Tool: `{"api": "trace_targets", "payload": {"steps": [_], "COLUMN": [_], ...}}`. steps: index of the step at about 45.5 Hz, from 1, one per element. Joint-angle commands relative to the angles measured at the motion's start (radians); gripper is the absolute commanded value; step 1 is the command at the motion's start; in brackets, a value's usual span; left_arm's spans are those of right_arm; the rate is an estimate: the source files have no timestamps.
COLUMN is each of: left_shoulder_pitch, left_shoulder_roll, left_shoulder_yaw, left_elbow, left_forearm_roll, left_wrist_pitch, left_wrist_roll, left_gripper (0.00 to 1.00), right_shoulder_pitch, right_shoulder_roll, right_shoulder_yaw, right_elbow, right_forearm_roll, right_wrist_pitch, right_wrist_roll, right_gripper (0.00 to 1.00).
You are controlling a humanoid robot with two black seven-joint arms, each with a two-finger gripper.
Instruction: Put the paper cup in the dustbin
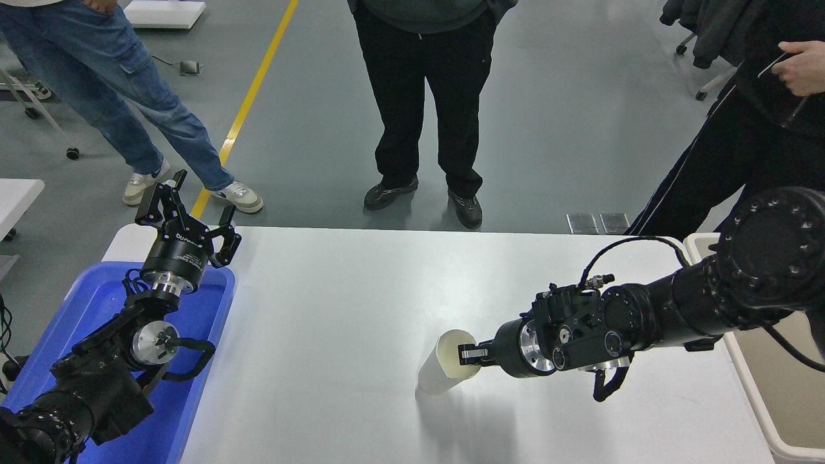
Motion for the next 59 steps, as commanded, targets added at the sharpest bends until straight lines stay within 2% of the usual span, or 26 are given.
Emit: {"api": "trace_targets", "payload": {"steps": [1, 16, 35, 50, 59], "left_shoulder_pitch": [0.000, 0.000, 0.000, 0.000, 0.000], "left_shoulder_roll": [0.000, 0.000, 0.000, 0.000, 0.000], "left_shoulder_yaw": [0.001, 0.000, 0.000, 0.000, 0.000], "left_elbow": [0.000, 0.000, 0.000, 0.000, 0.000], "left_forearm_roll": [0.000, 0.000, 0.000, 0.000, 0.000], "left_wrist_pitch": [0.000, 0.000, 0.000, 0.000, 0.000], "left_wrist_roll": [0.000, 0.000, 0.000, 0.000, 0.000], "left_gripper": [1.00, 1.00, 1.00, 1.00, 1.00], "right_shoulder_pitch": [0.064, 0.195, 0.359, 0.396, 0.373], "right_shoulder_roll": [-0.075, -0.351, -0.587, -0.622, -0.630], "right_shoulder_yaw": [0.024, 0.169, 0.283, 0.280, 0.240], "right_elbow": [0.056, 0.194, 0.217, 0.206, 0.118], "right_forearm_roll": [-0.002, 0.000, 0.001, -0.003, -0.005], "right_wrist_pitch": [0.020, 0.135, 0.353, 0.385, 0.382], "right_wrist_roll": [0.001, 0.001, 0.001, -0.001, -0.001], "right_gripper": [0.00, 0.00, 0.00, 0.00, 0.00]}}
